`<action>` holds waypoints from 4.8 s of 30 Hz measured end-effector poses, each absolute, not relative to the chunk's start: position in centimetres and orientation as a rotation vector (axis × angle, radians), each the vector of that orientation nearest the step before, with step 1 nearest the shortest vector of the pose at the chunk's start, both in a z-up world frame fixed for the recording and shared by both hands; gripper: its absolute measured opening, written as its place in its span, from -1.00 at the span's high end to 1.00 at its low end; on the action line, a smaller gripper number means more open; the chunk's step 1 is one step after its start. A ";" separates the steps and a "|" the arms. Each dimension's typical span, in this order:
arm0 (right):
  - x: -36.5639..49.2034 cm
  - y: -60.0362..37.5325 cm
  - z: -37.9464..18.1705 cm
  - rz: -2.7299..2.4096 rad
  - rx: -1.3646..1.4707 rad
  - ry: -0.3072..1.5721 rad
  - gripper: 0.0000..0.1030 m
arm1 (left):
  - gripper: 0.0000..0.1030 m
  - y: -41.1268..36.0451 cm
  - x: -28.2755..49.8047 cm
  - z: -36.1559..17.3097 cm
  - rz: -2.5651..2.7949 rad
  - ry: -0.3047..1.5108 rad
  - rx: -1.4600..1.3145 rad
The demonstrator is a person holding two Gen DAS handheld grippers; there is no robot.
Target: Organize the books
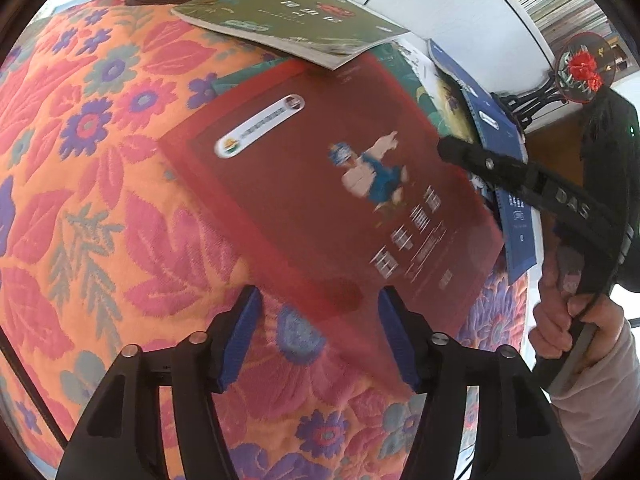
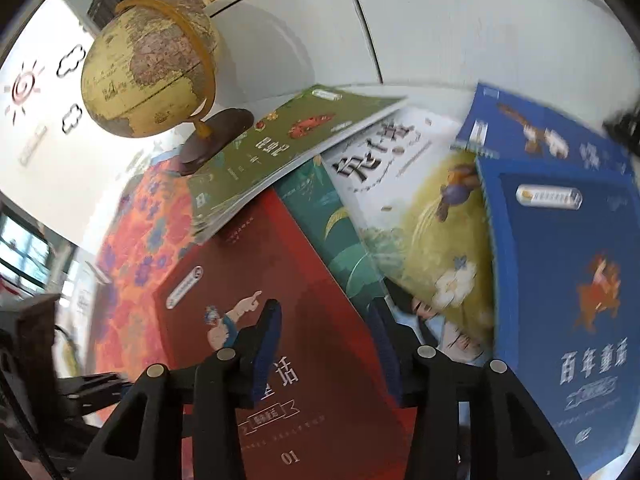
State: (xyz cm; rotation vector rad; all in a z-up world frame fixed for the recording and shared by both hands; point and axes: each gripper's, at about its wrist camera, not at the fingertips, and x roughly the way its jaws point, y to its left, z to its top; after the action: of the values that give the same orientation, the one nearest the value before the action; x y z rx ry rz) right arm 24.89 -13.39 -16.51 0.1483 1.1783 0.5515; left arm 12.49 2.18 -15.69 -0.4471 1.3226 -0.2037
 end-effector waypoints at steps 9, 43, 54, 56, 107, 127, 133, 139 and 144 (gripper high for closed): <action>16.9 -14.8 -17.7 0.589 0.234 1.283 0.13 | -0.17 3.4 8.9 -15.9 -0.292 1.345 -0.423; 6.3 -17.6 -21.5 0.731 0.465 1.476 0.76 | 0.57 7.6 2.9 -18.5 -0.396 1.592 -0.544; 7.1 -18.5 -23.3 0.782 0.670 1.494 0.76 | 0.57 9.3 2.5 -18.9 -0.375 1.568 -0.643; 7.4 -18.3 -23.2 0.794 0.646 1.500 0.76 | 0.57 9.3 2.5 -18.9 -0.359 1.573 -0.644; 0.3 7.3 -11.6 0.796 0.359 1.276 0.77 | 0.57 24.1 -2.3 -5.9 -0.285 1.263 -0.188; 1.7 13.9 -10.4 0.800 0.360 1.250 0.77 | 0.57 31.6 -1.5 -6.6 -0.266 1.244 -0.254; 2.2 15.8 -11.0 0.820 0.338 1.271 0.77 | 0.57 33.8 -1.4 -7.2 -0.237 1.252 -0.301; 3.0 17.9 -11.8 0.827 0.338 1.288 0.77 | 0.57 35.7 -1.4 -8.1 -0.200 1.257 -0.328; 3.9 19.1 -12.5 0.814 0.339 1.290 0.77 | 0.57 36.8 -1.2 -9.3 -0.173 1.271 -0.334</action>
State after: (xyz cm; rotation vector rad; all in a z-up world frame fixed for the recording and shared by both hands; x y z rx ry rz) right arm 3.90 19.08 -12.52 0.3390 1.2897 0.8137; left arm -1.24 36.75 -9.25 -0.3341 1.2711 -0.1735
